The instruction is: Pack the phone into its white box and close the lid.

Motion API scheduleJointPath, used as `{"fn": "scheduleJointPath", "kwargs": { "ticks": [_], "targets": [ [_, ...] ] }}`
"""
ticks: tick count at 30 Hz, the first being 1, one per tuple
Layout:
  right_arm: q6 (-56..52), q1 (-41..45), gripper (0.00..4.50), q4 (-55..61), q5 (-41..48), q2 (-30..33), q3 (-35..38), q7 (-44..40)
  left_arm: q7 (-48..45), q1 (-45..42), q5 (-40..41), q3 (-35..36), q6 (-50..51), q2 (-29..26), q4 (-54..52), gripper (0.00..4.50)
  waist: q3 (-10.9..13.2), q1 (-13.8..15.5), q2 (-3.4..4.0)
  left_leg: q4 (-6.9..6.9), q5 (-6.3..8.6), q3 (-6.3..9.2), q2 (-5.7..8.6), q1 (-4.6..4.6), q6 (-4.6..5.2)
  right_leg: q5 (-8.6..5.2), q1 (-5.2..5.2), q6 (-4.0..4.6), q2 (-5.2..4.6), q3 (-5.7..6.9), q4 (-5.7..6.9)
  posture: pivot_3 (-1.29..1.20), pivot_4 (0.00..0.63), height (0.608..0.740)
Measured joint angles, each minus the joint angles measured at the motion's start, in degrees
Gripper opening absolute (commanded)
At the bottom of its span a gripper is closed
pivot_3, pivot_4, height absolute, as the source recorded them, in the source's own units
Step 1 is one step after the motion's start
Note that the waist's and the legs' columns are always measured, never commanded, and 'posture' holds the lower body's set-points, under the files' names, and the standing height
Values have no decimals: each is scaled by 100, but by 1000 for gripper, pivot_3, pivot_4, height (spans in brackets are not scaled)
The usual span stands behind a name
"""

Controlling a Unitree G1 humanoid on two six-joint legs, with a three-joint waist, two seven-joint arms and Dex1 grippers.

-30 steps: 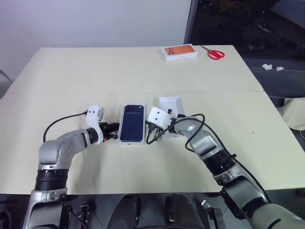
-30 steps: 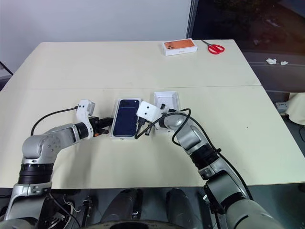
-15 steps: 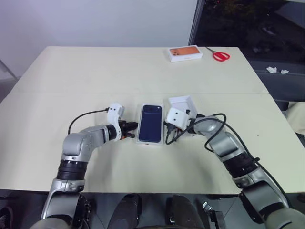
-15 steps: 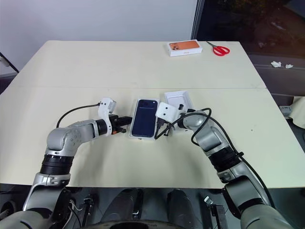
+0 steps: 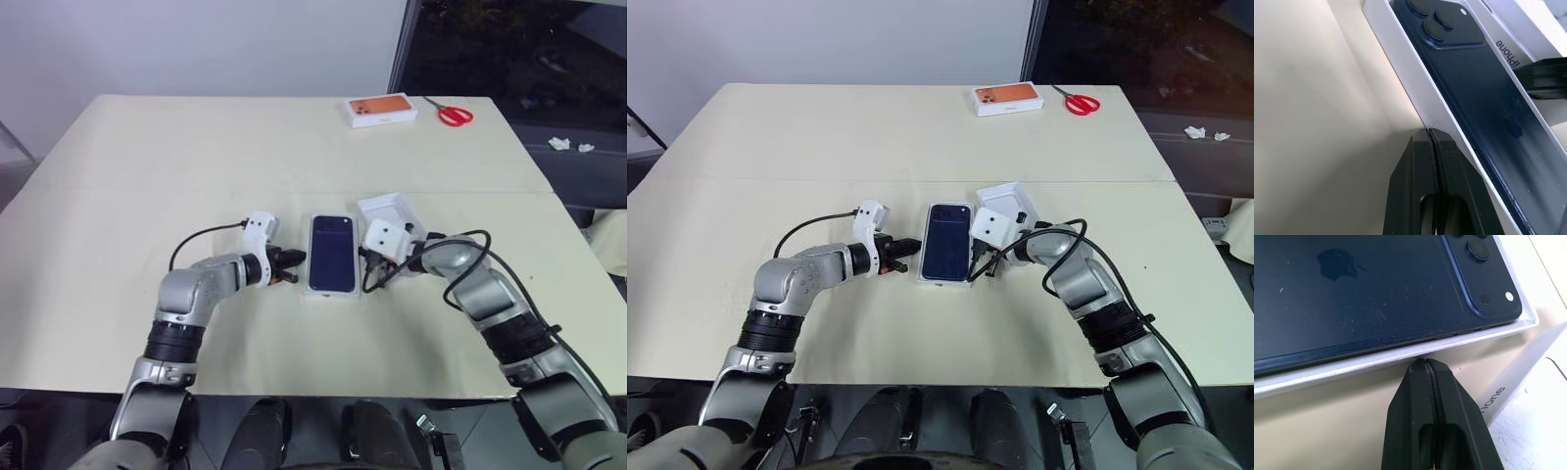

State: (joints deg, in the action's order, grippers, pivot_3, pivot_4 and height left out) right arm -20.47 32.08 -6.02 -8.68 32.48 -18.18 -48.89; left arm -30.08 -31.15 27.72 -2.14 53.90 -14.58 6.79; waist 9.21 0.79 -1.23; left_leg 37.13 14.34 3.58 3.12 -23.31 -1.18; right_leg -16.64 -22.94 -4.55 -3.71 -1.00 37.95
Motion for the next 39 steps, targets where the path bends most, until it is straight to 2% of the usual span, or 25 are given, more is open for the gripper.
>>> {"fn": "scheduleJointPath", "kwargs": {
  "ticks": [10,14,21,26,27,29,30,36,37,39],
  "targets": [
    [-39,-58,0,53,0,28,59,-40,-263,-47,-217,-127,-210,-61,105,56,0,-5,0,0,0,0,0,0,0,0,0,0,0,-1,-1,0,150,740],
    [-142,-133,0,247,59,229,82,-189,-333,-42,-207,-91,-221,-152,100,56,0,-15,0,-1,1,0,-1,0,2,0,-2,-1,0,-1,-1,0,150,740],
    [-566,-173,0,818,318,909,385,-679,-556,255,-108,196,-66,-979,-295,56,8,-155,9,-10,8,-2,-12,-5,13,0,-19,-1,5,-5,4,0,150,740],
    [-1323,4,0,928,726,761,849,-561,-741,466,-68,511,-197,-1373,-488,56,14,-154,11,-11,8,-2,-15,-9,13,0,-24,-1,5,-6,4,0,150,740],
    [-1598,85,254,948,883,641,1014,-489,-811,473,-35,615,-240,-1470,-499,14,14,-151,11,-10,8,-2,-15,-10,13,0,-25,0,4,-6,4,0,150,740],
    [-1993,163,842,1037,1121,568,1186,-433,-940,493,58,794,-325,-1590,-524,588,14,-145,12,-11,8,-2,-14,-11,13,0,-25,0,2,-6,3,0,150,740],
    [-2123,179,1327,1086,1195,568,1218,-420,-1001,504,99,890,-351,-1656,-525,911,14,-136,12,-11,8,-2,-14,-12,13,0,-26,0,1,-6,1,0,150,740],
    [-2776,193,4204,1416,1248,394,1039,-10,-1538,689,303,1285,-919,-1897,-621,3716,15,-152,13,-14,9,-3,-14,-15,14,0,-35,0,-2,-9,2,0,150,740],
    [-2873,195,4388,1482,1209,378,919,82,-1666,745,296,1312,-1135,-1933,-707,3755,15,-158,14,-16,9,-4,-14,-16,14,0,-37,0,-2,-10,2,0,150,740],
    [-3175,195,4388,1537,1154,262,764,299,-1919,881,293,1314,-1520,-2036,-867,3755,15,-160,16,-17,9,-5,-15,-16,13,0,-37,1,-2,-11,2,0,150,740]
  ]
}}
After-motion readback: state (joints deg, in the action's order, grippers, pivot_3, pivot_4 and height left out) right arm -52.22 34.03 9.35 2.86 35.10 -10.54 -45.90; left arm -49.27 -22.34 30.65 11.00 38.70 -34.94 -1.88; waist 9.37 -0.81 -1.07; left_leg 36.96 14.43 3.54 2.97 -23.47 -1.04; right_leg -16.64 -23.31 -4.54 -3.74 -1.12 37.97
